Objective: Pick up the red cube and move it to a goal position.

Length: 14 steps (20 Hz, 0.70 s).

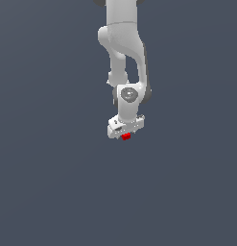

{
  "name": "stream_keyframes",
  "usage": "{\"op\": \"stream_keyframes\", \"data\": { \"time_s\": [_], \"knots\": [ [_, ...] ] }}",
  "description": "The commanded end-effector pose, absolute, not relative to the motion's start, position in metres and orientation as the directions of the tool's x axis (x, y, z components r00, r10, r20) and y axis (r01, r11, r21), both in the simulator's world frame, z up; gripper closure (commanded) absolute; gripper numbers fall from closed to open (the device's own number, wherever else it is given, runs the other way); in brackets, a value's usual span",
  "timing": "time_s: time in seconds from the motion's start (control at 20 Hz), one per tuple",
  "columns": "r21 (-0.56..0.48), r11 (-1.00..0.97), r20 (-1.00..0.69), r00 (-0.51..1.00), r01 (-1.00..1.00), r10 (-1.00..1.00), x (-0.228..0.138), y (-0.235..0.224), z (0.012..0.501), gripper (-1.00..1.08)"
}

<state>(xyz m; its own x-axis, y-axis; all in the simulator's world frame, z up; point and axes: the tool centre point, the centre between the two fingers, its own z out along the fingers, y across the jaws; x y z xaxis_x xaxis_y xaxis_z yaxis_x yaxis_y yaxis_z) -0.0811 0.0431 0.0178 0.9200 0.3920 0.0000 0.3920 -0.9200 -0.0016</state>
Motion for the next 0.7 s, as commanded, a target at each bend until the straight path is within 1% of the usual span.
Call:
{"op": "stream_keyframes", "data": {
  "time_s": [0.0, 0.2, 0.25, 0.65],
  "knots": [
    [-0.001, -0.92, 0.001, 0.92, 0.393, 0.393, -0.0807, 0.0428, 0.0176, -0.92],
    [0.0, -0.923, 0.0, 0.923, 0.385, 0.385, -0.0789, 0.042, 0.02, -0.92],
    [0.0, -0.923, 0.0, 0.923, 0.385, 0.385, -0.0789, 0.042, 0.02, 1.08],
    [0.0, -0.923, 0.0, 0.923, 0.385, 0.385, -0.0789, 0.042, 0.02, 1.08]
  ]
}}
